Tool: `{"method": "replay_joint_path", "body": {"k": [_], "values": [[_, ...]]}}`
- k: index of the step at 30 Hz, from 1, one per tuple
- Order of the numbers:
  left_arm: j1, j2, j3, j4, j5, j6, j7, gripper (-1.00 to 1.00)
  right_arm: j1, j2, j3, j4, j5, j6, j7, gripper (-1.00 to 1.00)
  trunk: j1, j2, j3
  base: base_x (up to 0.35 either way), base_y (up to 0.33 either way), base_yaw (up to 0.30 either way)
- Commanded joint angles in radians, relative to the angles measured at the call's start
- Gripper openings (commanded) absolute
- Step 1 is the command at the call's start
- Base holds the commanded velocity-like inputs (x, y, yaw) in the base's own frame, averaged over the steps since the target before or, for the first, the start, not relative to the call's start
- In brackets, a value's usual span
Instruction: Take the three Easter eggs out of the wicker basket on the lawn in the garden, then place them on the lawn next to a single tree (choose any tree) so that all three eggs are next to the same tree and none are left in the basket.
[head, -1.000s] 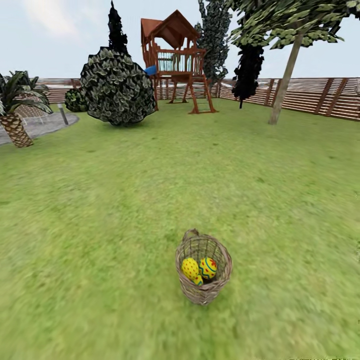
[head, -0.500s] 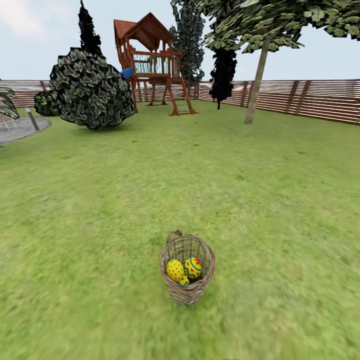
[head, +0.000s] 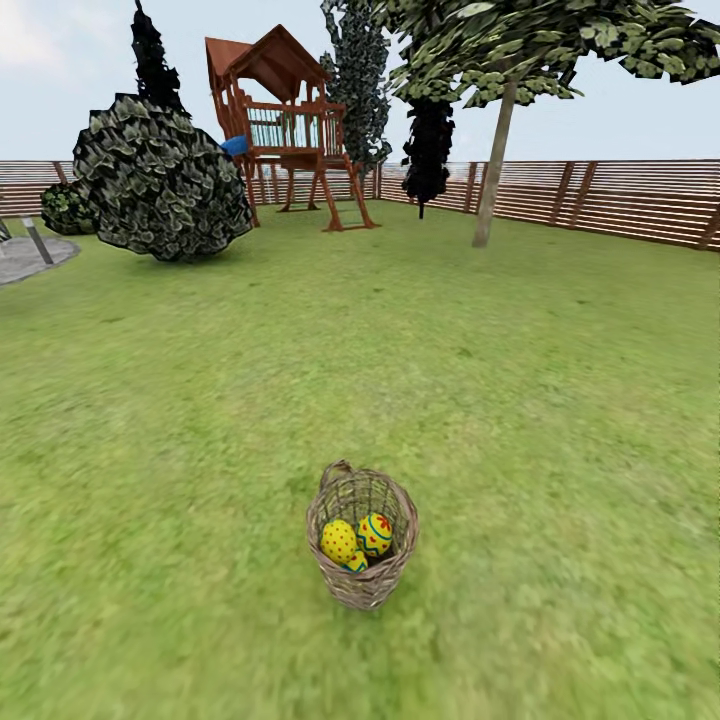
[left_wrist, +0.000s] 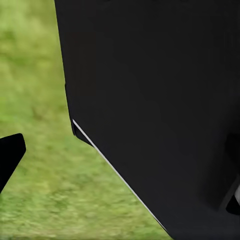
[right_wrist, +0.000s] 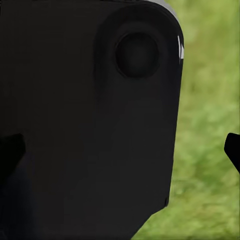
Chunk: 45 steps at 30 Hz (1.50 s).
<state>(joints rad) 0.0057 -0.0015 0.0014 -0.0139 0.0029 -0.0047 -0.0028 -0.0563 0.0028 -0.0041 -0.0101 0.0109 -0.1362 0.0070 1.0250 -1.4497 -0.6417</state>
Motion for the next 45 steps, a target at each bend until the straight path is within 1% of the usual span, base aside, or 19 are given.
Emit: {"method": "replay_joint_path", "body": {"k": [1, 6, 17, 28, 45], "values": [[0.000, 0.000, 0.000, -0.001, 0.000, -0.001, 0.000, 1.00, 0.000, 0.000, -0.001, 0.001, 0.001, -0.003, 0.001, 1.00, 0.000, 0.000, -0.001, 0.000, 0.000, -0.002], [0.000, 0.000, 0.000, -0.001, 0.000, -0.001, 0.000, 1.00, 0.000, 0.000, -0.001, 0.001, 0.003, -0.003, 0.001, 1.00, 0.000, 0.000, -0.001, 0.000, 0.060, -0.001], [0.000, -0.001, 0.000, -0.001, 0.000, -0.001, 0.000, 1.00, 0.000, 0.000, -0.001, 0.001, 0.004, -0.003, 0.001, 1.00, 0.000, 0.000, -0.001, 0.000, 0.257, -0.027], [0.001, -0.002, 0.000, -0.001, 0.000, -0.001, 0.000, 1.00, 0.000, 0.000, -0.002, 0.001, 0.004, -0.003, 0.001, 1.00, 0.000, 0.000, -0.001, 0.032, 0.273, -0.271], [0.001, -0.002, 0.000, -0.001, 0.000, -0.001, 0.000, 1.00, 0.000, 0.000, -0.002, 0.001, 0.004, -0.003, 0.001, 1.00, 0.000, 0.000, -0.001, 0.235, 0.208, -0.285]]}}
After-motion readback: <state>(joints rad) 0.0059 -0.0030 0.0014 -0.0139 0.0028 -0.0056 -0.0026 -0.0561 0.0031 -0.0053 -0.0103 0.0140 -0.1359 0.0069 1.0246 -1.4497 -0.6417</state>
